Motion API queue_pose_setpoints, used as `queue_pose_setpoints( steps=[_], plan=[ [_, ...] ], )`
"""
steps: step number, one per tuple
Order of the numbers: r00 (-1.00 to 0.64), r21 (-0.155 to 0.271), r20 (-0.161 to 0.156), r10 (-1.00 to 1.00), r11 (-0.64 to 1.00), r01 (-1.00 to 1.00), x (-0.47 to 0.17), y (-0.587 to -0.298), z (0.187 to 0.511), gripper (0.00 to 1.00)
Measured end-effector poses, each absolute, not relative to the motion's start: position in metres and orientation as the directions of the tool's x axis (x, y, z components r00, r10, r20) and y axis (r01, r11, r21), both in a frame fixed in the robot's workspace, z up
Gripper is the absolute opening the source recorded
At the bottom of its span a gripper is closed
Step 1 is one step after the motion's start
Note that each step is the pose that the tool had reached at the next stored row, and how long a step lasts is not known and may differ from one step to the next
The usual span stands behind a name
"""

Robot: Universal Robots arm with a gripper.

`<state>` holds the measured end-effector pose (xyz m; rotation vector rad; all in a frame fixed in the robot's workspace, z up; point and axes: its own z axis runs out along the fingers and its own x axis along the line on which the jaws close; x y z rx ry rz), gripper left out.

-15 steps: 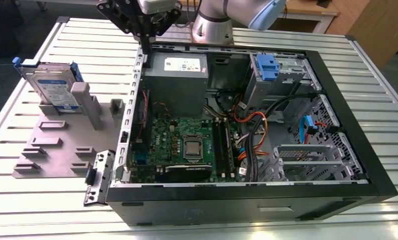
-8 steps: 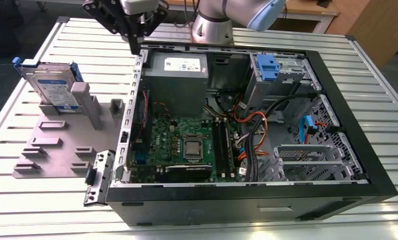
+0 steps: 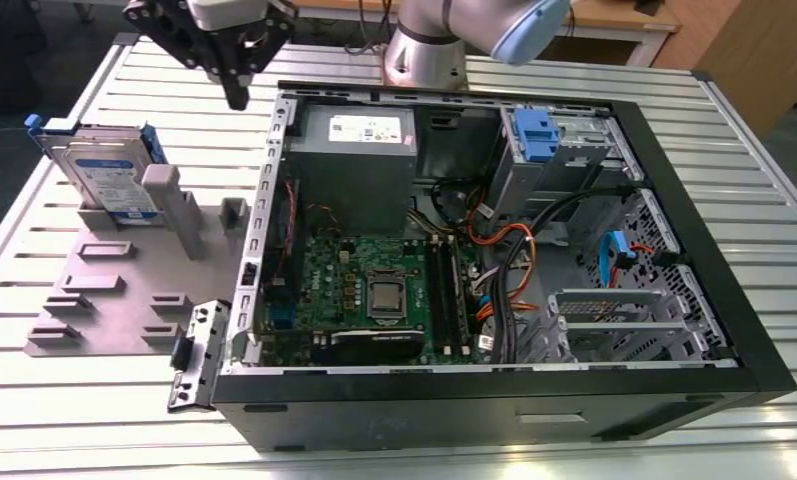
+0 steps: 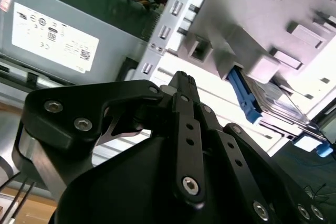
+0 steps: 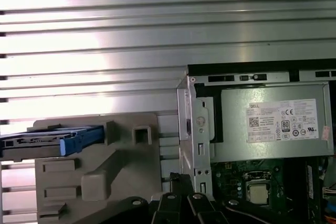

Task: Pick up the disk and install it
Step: 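Reach for the disk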

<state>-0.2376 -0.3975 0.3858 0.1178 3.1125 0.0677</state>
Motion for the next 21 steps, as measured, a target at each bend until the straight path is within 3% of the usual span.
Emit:
queue_pose_setpoints(
  steps=[21],
  plan=[
    [-0.997, 0.044, -0.024, 0.076, 0.996, 0.075, -0.313, -0.395, 0.378, 0.11]
  ],
)
